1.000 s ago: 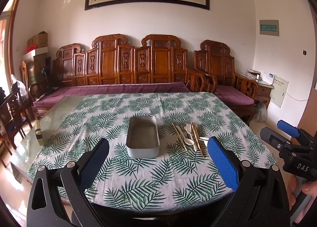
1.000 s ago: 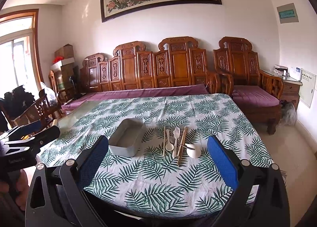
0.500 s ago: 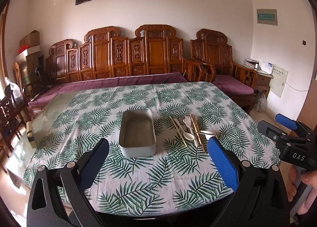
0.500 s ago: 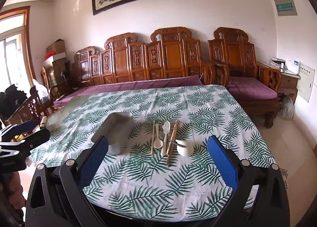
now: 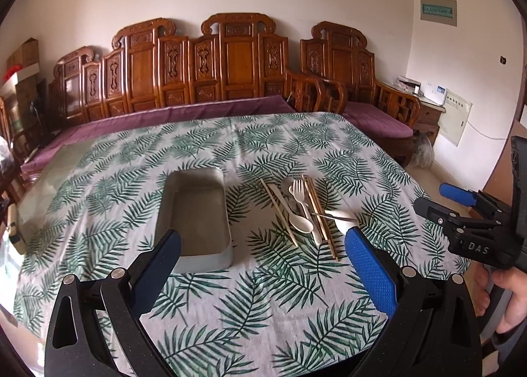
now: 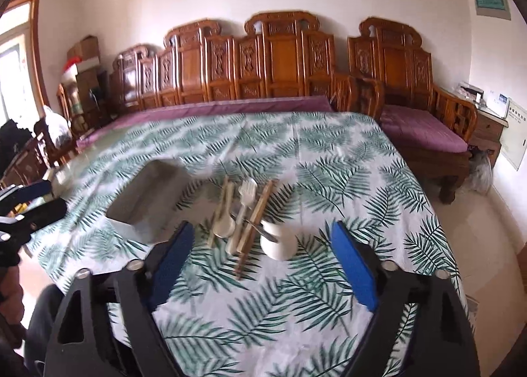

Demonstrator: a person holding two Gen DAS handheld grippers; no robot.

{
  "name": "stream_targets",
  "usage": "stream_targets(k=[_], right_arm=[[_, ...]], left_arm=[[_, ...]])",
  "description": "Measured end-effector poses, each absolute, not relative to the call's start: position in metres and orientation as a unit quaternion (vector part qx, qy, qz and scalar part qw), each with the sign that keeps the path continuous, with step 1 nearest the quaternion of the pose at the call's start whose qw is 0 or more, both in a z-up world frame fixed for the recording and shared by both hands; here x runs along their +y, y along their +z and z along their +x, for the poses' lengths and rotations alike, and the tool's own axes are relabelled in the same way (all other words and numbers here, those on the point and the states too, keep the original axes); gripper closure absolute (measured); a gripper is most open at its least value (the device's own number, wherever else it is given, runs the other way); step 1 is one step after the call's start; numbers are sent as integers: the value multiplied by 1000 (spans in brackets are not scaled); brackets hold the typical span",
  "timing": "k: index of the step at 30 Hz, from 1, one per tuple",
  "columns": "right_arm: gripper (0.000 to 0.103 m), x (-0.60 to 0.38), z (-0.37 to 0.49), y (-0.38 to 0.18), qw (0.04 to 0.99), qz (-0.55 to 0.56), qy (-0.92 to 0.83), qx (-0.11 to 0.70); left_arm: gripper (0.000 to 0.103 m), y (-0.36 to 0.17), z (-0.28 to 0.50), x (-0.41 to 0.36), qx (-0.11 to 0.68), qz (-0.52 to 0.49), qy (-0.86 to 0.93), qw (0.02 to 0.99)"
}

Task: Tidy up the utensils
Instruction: 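Reach the right tool into the utensils and grasp the silver metal spoon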

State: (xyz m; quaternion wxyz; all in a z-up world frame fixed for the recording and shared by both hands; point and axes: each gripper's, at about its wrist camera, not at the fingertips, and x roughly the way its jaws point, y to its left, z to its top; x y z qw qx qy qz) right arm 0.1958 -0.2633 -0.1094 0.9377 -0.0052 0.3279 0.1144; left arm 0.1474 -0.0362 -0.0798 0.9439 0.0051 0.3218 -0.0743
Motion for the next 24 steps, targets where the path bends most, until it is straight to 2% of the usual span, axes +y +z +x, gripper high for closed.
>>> stream_targets(k=[4,7,8,9,11,18,24], right_arm=[[23,-269,224,-130,927,-18,115,357],[31,-268,246,-146,916,-32,123,380],[38,-267,251,-151,913,-34,129,386],[51,-264,257,-156,908,-38,140,393],[60,-257,270,-167,896,-47,160,412],[60,-231,306,-200,869,-90,188,449],[66,-216,325,-215,853,-118,208,464]], left_arm=[[7,-94,164,-40,335,6,-80,939],[7,-102,174,-43,342,10,-84,936],[7,-105,178,-43,344,12,-84,935],[7,-107,180,-42,346,13,-84,934],[7,-113,185,-43,353,13,-84,932],[7,-132,194,-45,377,11,-94,921],[7,-145,200,-50,391,20,-98,915]])
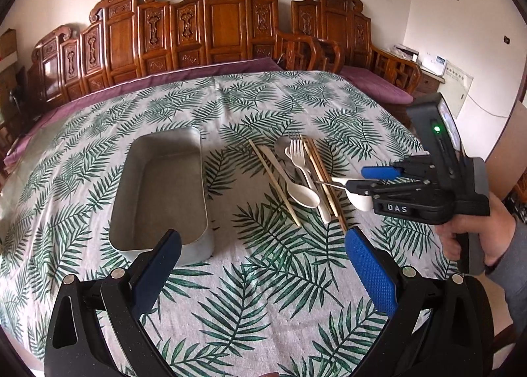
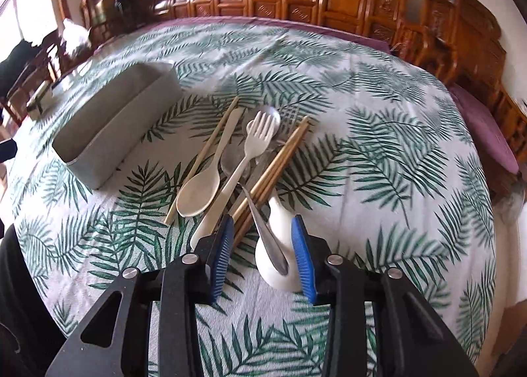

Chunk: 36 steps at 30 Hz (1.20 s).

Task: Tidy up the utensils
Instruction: 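Reach the right tool into the utensils and grasp the silver metal spoon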

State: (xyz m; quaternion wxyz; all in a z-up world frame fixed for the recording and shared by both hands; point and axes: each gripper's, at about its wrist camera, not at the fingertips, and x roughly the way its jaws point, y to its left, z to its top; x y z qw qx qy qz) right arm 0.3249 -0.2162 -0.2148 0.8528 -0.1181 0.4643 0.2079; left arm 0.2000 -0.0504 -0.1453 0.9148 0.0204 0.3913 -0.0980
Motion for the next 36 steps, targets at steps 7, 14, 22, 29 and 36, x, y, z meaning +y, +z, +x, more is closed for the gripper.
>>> stream_targets(k=[7,14,22,29,36], right_arm=[[79,-194,338,-227,831,-161,231,479],[91,-183,344,-238,813,-210,226,493],[97,-190,327,-224,817,-203,239,484],[101,-208,316,-198,828,-126,256,482],[101,-221,306,-185,836,-70,262,476]], left_arm=[[7,-157,203,-60,401,32,-105,909],[7,-165,205,-61,411,31,-107,905],[7,-166,205,-62,413,30,-107,904],[7,-169,202,-68,415,36,-112,902],[7,-169,203,-69,416,36,-108,902]])
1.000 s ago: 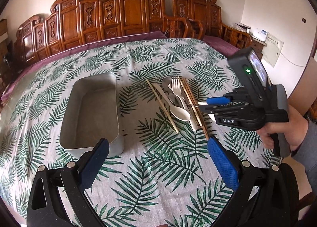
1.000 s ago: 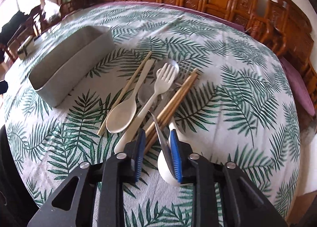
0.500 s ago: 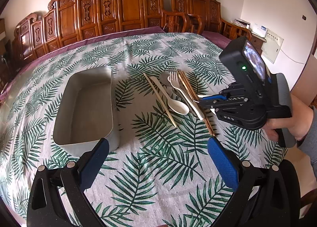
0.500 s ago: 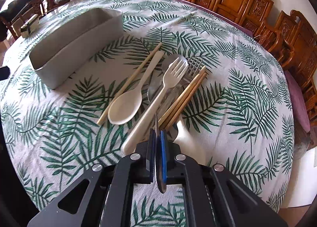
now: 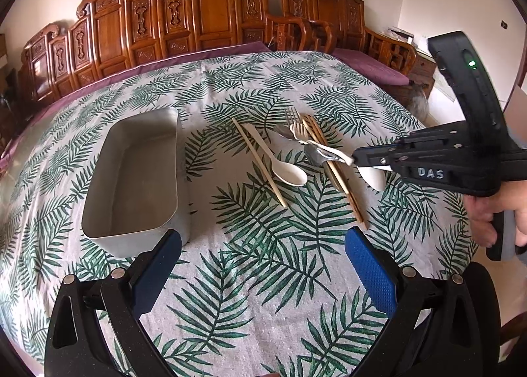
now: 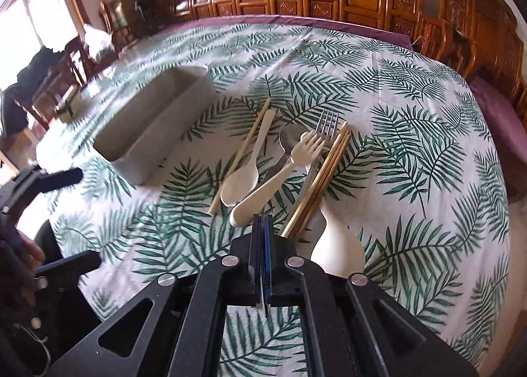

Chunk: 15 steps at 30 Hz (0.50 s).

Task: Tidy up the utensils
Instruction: 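Reach the right tool into the utensils and grasp the silver metal spoon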

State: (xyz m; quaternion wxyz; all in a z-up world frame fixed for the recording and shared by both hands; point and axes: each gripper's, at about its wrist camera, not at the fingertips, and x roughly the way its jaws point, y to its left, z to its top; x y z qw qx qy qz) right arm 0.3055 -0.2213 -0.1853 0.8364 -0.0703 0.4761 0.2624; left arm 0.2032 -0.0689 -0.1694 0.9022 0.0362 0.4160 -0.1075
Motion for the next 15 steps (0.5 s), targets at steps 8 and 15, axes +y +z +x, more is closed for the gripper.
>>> stream_targets(k=[8,15], right_arm=[[101,-230,313,-157,857,-39,257,444],[101,-229,313,-128,873,-38,253,414]], left_arm=[[7,-167,204,-69,414,42,-105,903],[7,-166,205,-68,413,42,-102,904]])
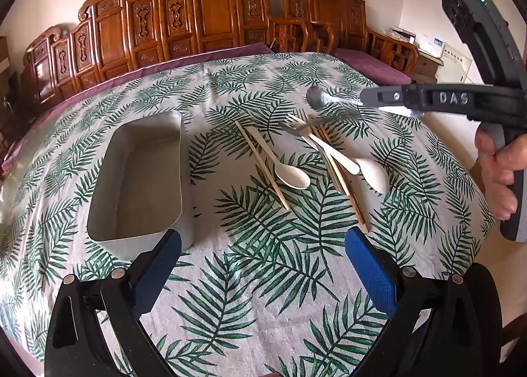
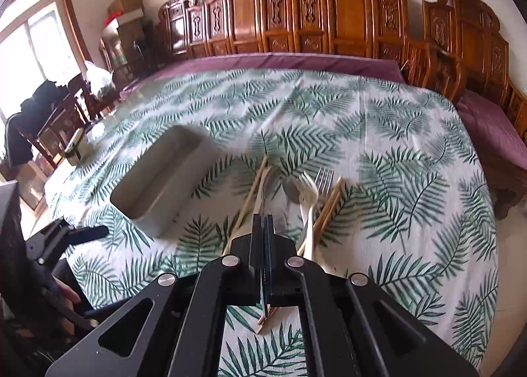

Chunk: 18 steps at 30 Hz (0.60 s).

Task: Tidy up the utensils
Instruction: 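Reach the right tool into the utensils and grasp the silver metal spoon, then grasp the white plastic spoon with the left tool while the right tool holds the metal spoon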

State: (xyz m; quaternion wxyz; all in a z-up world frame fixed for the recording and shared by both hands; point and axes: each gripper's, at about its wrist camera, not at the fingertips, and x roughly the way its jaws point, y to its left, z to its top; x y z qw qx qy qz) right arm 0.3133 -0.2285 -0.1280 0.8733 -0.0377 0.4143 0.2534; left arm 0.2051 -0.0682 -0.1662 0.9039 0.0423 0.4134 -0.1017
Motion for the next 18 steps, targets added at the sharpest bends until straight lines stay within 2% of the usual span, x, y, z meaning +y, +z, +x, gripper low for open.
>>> stream_targets(k=[16,18], right_arm=[[101,-269,304,-165,880,-33,209,424],[101,-272,303,-170,879,-40,207,428]], left_arm=[[7,-168,239,-97,410,53,-118,903],[13,-169,246,-102,412,52,-123,901]])
